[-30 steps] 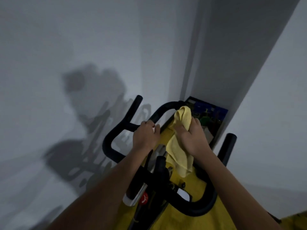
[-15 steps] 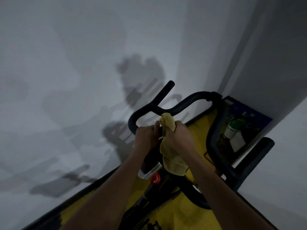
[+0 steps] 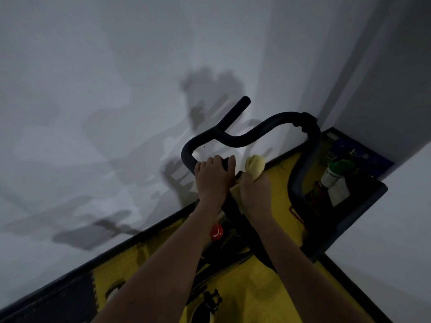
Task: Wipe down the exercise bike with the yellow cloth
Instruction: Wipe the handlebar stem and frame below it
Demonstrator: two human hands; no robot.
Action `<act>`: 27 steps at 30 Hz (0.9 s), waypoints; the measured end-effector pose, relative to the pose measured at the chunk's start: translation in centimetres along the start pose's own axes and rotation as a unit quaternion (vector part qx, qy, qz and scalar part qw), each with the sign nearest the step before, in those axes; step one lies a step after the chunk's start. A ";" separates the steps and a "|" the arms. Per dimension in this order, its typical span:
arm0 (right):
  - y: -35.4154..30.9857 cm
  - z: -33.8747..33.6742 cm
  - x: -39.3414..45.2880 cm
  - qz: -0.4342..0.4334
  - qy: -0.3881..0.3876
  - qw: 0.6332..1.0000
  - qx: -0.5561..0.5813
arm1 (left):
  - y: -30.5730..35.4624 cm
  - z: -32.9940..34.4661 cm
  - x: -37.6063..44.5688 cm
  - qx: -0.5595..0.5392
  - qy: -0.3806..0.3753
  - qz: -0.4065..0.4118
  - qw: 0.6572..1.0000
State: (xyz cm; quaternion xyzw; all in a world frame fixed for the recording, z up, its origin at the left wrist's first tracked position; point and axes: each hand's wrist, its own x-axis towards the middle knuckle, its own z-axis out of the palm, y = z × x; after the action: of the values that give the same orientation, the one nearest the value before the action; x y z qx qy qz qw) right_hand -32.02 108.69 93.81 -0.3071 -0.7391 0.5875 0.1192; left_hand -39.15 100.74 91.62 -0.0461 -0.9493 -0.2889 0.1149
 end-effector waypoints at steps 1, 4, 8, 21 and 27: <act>0.4 0.3 -0.3 -0.021 0.008 1.000 0.008 | 0.0 0.0 0.0 0.002 0.005 0.001 1.000; 0.7 0.1 -1.1 -0.061 0.029 0.998 0.020 | 0.1 0.0 0.0 0.014 0.016 0.009 1.000; 2.3 -0.7 -1.8 -0.077 -0.026 0.996 -0.038 | 0.2 -0.1 -0.1 0.020 0.016 0.014 1.000; 6.8 -8.4 -5.5 -0.173 -0.240 0.874 -0.385 | 0.5 -0.9 -0.9 0.016 -0.001 0.026 1.000; 5.2 -6.4 -4.7 -0.107 -0.260 0.923 -0.262 | 0.4 -0.8 -0.9 0.004 0.013 0.022 1.000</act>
State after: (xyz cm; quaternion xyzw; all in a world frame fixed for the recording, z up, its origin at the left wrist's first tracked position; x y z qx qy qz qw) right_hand -23.27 111.65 91.56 -0.0827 -0.9001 0.4159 -0.1000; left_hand -38.11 100.65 92.27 -0.0630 -0.9475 -0.2832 0.1342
